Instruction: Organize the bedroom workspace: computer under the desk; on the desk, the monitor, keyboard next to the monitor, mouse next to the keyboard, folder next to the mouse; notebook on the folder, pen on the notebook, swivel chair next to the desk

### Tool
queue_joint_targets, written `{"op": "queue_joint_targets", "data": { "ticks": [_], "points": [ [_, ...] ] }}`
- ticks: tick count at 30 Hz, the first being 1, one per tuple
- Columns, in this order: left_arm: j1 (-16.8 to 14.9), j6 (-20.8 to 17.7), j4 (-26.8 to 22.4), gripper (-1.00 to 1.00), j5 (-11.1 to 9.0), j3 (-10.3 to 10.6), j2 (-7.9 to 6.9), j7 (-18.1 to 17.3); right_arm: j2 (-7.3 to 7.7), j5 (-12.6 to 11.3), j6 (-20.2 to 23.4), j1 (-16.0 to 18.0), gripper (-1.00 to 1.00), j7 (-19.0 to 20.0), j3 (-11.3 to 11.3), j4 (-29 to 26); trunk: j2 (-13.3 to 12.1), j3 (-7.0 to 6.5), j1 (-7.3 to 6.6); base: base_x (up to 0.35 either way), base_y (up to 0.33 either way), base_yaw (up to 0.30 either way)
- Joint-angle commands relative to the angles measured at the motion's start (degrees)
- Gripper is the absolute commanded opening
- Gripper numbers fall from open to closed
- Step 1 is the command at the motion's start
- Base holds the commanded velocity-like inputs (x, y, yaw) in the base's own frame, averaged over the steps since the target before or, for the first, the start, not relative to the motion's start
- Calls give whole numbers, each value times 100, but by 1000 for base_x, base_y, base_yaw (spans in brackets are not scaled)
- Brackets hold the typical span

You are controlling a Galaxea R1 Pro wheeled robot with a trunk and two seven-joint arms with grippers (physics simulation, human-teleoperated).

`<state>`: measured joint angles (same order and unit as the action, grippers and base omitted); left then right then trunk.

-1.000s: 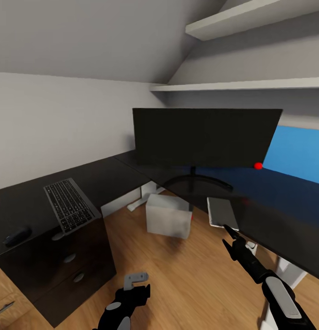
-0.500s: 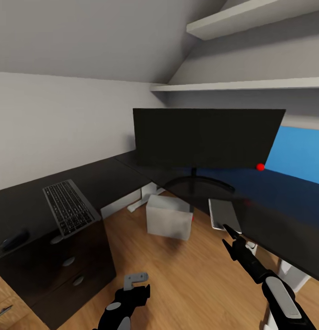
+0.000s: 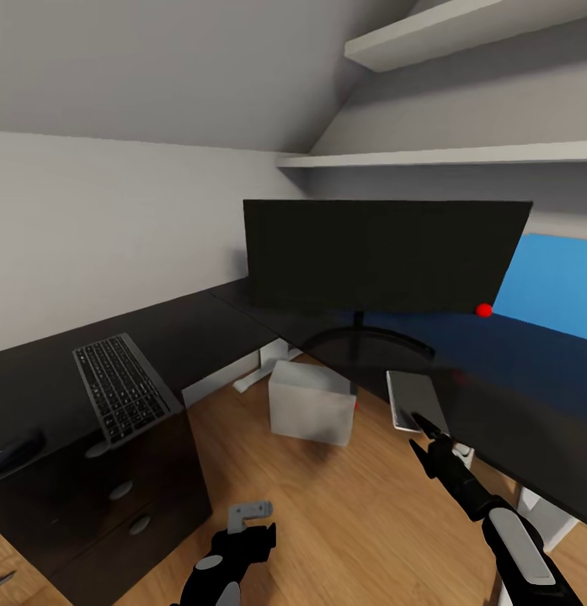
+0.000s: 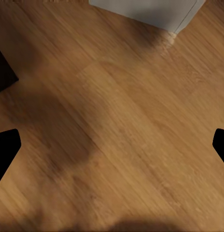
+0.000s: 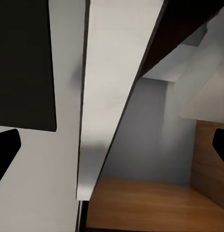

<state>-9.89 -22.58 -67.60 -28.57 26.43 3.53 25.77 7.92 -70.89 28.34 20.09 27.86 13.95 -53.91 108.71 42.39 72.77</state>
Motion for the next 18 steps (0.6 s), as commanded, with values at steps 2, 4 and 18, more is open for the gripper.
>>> {"op": "queue_joint_targets", "data": {
  "ticks": [2,4,18],
  "points": [
    [-4,-10,-8,100,-51,11,-2,51,-1,-39,49,4,100,0,11,1,2,6,0,52,0,0],
    [-4,-10,-8,100,-49,11,-2,51,-1,-39,49,4,100,0,11,-1,2,6,0,34,0,0],
    [-4,-11,-8,100,-47,11,-2,51,-1,-36,49,4,100,0,11,-4,2,6,0,7,0,0]
  ]
}}
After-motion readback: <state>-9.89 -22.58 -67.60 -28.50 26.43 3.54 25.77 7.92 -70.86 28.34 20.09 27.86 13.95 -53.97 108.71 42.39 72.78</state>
